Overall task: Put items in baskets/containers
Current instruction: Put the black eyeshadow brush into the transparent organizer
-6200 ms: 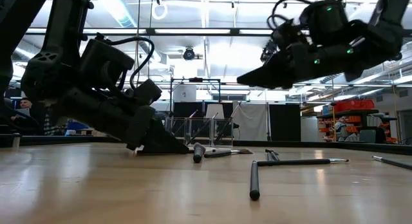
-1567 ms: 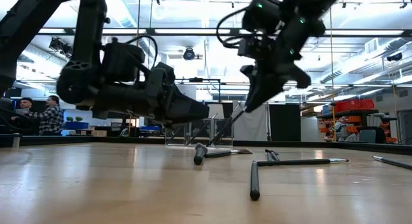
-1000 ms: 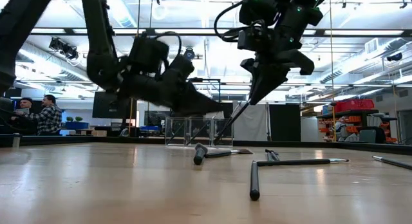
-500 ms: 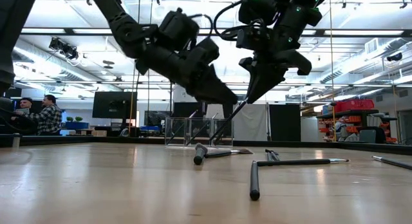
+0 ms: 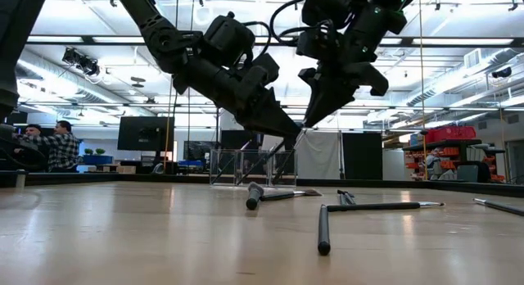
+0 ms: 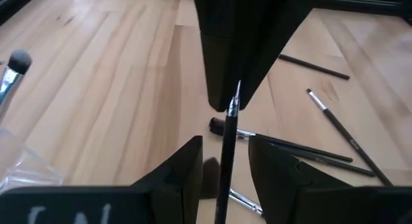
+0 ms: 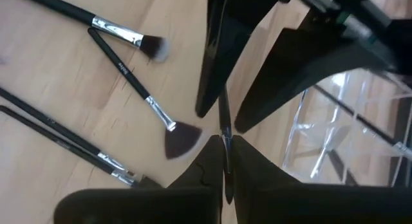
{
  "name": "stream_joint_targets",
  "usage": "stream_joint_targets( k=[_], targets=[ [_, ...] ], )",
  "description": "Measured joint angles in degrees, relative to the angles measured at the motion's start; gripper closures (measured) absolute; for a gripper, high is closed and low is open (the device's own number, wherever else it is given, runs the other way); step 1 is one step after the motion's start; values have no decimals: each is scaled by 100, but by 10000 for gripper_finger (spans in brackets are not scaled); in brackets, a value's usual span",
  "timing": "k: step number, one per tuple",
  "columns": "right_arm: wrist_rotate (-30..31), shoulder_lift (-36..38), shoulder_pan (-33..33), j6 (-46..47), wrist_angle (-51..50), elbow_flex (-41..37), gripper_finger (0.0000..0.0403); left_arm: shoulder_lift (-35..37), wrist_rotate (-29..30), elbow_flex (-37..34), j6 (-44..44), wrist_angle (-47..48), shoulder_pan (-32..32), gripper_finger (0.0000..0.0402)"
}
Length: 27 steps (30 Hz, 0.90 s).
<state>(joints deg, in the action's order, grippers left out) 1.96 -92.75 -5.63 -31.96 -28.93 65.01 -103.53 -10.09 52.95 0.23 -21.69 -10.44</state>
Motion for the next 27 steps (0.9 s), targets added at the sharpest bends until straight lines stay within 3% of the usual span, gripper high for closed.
stream_joint_targets(
  k=[7,16,22,27],
  targets=[
    [19,-2,-2,-175,83,-2,396,0,250,0,29,20,0,287],
    [148,-4,-1,-315,293,-7,357,0,247,0,44,63,7,385],
    [825,18,9,-72,241,-4,310,-4,354,0,-144,309,2,374],
    [1829,202,99,528,-97,-4,275,97,820,-2,-391,926,-20,385]
  ],
)
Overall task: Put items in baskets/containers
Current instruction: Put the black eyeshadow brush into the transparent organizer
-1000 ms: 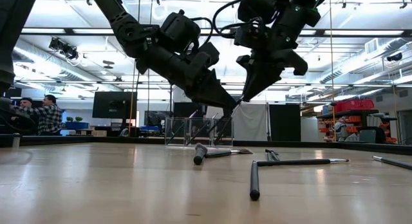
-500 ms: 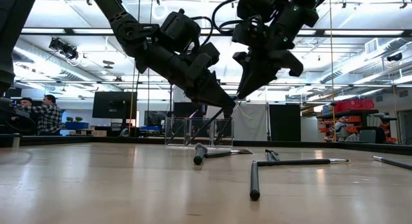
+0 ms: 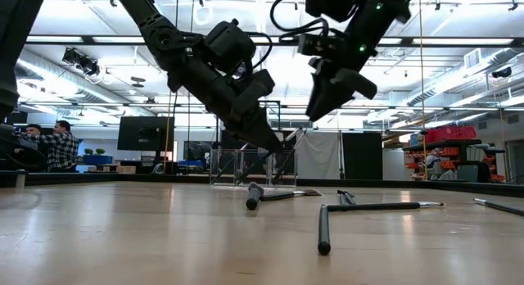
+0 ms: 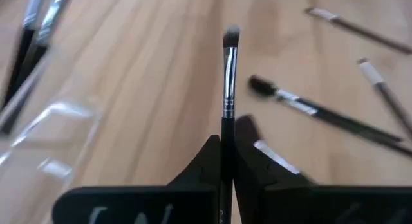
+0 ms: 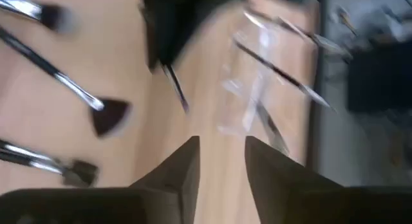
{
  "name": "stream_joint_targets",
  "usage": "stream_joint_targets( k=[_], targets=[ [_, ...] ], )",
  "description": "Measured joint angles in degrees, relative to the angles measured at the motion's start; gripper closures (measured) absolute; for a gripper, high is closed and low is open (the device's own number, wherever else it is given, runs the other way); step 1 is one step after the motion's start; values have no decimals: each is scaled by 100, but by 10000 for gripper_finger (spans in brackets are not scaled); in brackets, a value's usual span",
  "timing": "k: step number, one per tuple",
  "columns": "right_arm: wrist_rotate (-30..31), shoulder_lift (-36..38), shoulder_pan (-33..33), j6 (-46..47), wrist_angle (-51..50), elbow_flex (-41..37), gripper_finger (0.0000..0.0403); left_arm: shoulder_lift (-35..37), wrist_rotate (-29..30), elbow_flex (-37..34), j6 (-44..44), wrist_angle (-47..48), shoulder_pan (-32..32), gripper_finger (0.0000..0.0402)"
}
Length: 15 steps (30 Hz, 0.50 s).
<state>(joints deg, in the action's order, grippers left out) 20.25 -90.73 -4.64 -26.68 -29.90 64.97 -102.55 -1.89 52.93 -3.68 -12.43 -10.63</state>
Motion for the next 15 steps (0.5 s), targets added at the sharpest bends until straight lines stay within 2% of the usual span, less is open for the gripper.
stream_joint_targets(
  k=[3,11,15],
  targets=[
    [407,120,52,327,-440,0,262,277,323,0,120,276,-78,385],
    [432,623,193,1274,-1109,0,255,1747,1000,2,794,293,-427,380],
    [431,854,332,1511,-1155,0,259,2279,895,2,887,273,-861,383]
  ],
)
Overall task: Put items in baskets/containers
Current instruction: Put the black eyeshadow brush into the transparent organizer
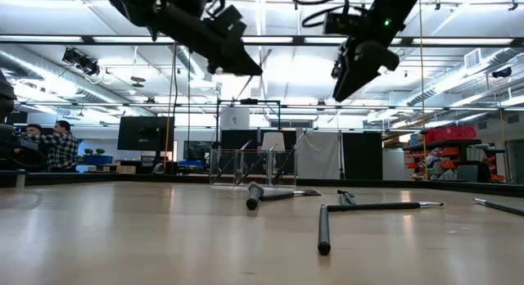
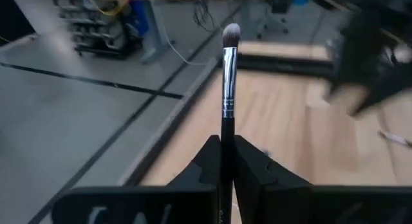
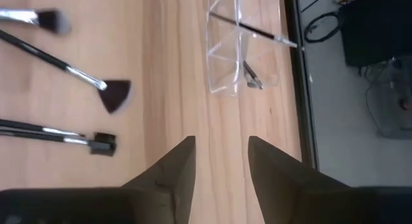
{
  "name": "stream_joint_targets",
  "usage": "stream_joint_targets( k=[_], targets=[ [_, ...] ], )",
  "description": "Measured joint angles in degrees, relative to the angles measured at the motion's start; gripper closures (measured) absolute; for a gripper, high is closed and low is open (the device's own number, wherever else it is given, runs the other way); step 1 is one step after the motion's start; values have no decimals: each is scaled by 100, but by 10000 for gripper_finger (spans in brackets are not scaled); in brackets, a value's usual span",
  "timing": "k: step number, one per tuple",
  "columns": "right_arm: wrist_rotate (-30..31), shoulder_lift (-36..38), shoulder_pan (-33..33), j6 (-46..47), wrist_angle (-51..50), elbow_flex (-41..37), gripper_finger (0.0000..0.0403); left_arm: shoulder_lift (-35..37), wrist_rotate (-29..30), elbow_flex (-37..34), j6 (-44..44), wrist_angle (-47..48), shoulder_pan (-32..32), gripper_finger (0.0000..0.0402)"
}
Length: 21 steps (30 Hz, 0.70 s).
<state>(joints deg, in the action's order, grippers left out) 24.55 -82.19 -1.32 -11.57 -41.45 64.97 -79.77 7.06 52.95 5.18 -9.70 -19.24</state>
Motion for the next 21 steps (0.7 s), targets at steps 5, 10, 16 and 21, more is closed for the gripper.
stream_joint_targets(
  k=[5,10,16,21],
  targets=[
    [-12,84,175,129,6,0,270,-80,-502,-412,-177,-702,-504,381],
    [-11,81,225,148,116,-15,275,-608,-677,-1418,-486,-2858,-611,384],
    [-67,81,222,-60,938,-326,275,-1381,-159,-2052,-753,-4442,-608,381],
    [-592,76,220,-232,1509,-625,275,-1983,191,-1990,-749,-4735,-613,382]
  ],
)
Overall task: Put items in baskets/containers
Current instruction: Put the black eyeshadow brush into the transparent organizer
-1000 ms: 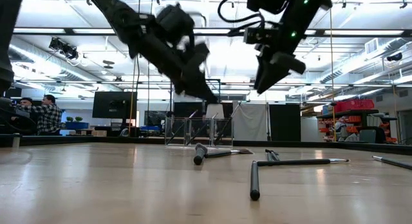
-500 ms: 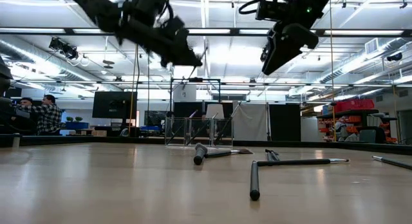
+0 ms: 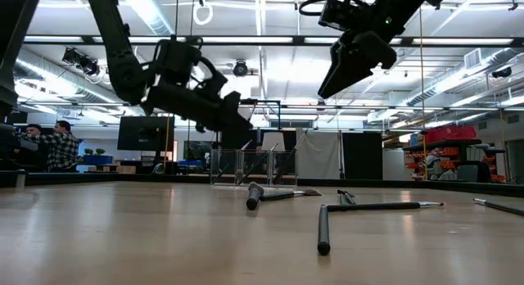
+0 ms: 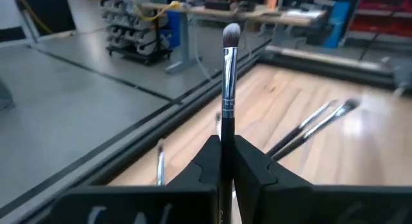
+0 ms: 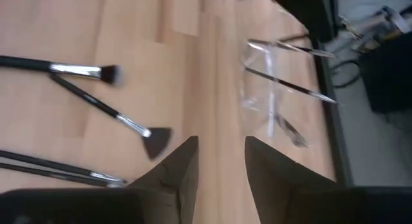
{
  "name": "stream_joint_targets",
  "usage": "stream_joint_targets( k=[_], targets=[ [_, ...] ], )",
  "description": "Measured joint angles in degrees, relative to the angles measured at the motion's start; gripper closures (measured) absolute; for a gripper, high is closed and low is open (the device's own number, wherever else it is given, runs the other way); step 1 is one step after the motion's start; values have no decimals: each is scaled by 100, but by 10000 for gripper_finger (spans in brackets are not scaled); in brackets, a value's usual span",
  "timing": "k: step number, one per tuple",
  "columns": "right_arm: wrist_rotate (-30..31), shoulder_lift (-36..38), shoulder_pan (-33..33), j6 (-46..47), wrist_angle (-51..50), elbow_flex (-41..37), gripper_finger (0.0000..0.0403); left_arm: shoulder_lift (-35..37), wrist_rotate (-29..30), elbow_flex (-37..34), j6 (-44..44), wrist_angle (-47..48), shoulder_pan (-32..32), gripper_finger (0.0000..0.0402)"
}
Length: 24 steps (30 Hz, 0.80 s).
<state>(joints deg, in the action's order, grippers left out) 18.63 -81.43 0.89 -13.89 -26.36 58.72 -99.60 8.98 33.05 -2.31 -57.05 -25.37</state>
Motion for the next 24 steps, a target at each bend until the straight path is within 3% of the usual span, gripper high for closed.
stream_joint_targets(
  k=[6,12,18,24],
  targets=[
    [-70,0,0,96,227,-222,275,-360,348,75,34,-133,-86,378],
    [-70,0,-4,103,234,-240,275,-358,-58,78,0,-459,-78,375],
    [-72,0,-4,193,253,-240,276,-358,44,75,0,342,-78,336],
    [-76,0,-4,859,314,-240,276,-358,300,75,46,245,-76,288]
  ],
)
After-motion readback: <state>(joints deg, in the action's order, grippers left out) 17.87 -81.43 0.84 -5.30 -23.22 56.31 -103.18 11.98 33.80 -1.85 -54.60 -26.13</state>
